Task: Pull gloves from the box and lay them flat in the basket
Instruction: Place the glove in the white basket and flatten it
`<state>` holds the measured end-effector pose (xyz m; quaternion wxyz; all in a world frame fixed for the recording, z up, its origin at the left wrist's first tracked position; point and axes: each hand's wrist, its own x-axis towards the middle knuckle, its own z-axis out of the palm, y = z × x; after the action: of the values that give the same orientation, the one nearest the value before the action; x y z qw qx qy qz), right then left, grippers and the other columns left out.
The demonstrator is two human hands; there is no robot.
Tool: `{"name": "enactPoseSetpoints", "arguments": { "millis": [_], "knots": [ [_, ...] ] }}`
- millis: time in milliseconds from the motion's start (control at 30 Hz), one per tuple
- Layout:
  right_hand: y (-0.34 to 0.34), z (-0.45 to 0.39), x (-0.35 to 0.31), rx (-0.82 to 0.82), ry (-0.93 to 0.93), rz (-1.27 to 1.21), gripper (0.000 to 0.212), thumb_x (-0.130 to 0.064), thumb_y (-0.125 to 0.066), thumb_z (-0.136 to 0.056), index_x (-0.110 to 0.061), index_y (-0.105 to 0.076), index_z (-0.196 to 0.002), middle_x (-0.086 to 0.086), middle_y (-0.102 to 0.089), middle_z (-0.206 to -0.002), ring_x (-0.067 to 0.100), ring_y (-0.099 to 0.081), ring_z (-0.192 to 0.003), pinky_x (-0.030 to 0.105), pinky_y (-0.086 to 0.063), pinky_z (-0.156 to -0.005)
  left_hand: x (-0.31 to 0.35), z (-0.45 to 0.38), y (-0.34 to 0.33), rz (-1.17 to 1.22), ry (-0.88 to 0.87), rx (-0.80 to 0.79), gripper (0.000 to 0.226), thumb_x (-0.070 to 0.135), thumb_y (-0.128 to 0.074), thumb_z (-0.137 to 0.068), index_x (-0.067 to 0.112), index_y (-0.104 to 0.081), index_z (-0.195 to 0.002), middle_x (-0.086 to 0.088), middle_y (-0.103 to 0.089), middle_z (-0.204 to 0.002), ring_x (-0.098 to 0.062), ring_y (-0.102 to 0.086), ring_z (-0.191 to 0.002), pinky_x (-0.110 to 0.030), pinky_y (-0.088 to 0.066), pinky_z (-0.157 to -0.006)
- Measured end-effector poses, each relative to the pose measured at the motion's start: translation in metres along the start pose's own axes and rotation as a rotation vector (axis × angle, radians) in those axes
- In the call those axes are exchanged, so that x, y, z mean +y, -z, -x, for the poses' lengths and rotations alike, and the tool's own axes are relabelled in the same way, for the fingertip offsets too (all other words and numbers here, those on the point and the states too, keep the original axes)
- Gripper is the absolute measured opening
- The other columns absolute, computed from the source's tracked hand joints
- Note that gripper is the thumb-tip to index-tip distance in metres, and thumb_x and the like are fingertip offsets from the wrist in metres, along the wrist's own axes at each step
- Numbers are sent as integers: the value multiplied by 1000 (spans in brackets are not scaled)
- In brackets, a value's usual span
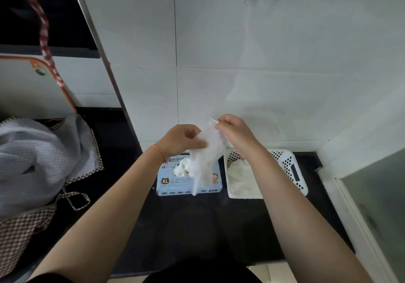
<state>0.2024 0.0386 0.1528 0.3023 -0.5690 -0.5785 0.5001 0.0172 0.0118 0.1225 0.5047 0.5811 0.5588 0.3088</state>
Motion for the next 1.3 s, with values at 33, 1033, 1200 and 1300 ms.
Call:
{"name": "enactPoseSetpoints", "arguments": {
  "millis": [33, 1033, 1200, 1300],
  "knots": [
    [1, 2, 0, 21, 3, 15, 8, -15, -57, -87, -15, -58, -80, -3, -48, -62, 12, -43, -53, 17, -34, -43, -1, 0, -2, -13, 17, -12, 14, 12, -78, -81, 3, -69, -87, 2, -66, -74, -9, -60, -66, -22, -50, -68],
    [110, 2, 165, 46, -352, 19, 35, 9, -50, -88, -10, -73, -106, 4, -61, -121, 20, -69, -89, 26, -60, -64, -39, -102, -131, -654, 141, -66, 15, 24, -63, -88, 20, -69, -102, -1, -67, -106, -19, -60, -92, -29, -49, -81],
    [131, -4, 179, -37, -360, 129, 52, 9, -54, -80, -20, -69, -121, 2, -60, -124, 13, -60, -102, 13, -51, -68, -41, -112, -152, -702, 99, 163, 25, 10, -56, -88, 20, -66, -109, -3, -64, -117, -27, -58, -107, -37, -49, -91],
    [140, -8, 188, -94, -340, 140, 54, 10, -56, -79, -15, -66, -127, 5, -58, -129, 13, -55, -102, 7, -46, -55, -42, -104, -178, -812, -8, 186, 26, 16, -56, -89, 17, -65, -114, -5, -61, -116, -27, -53, -109, -37, -44, -91]
  ]
}}
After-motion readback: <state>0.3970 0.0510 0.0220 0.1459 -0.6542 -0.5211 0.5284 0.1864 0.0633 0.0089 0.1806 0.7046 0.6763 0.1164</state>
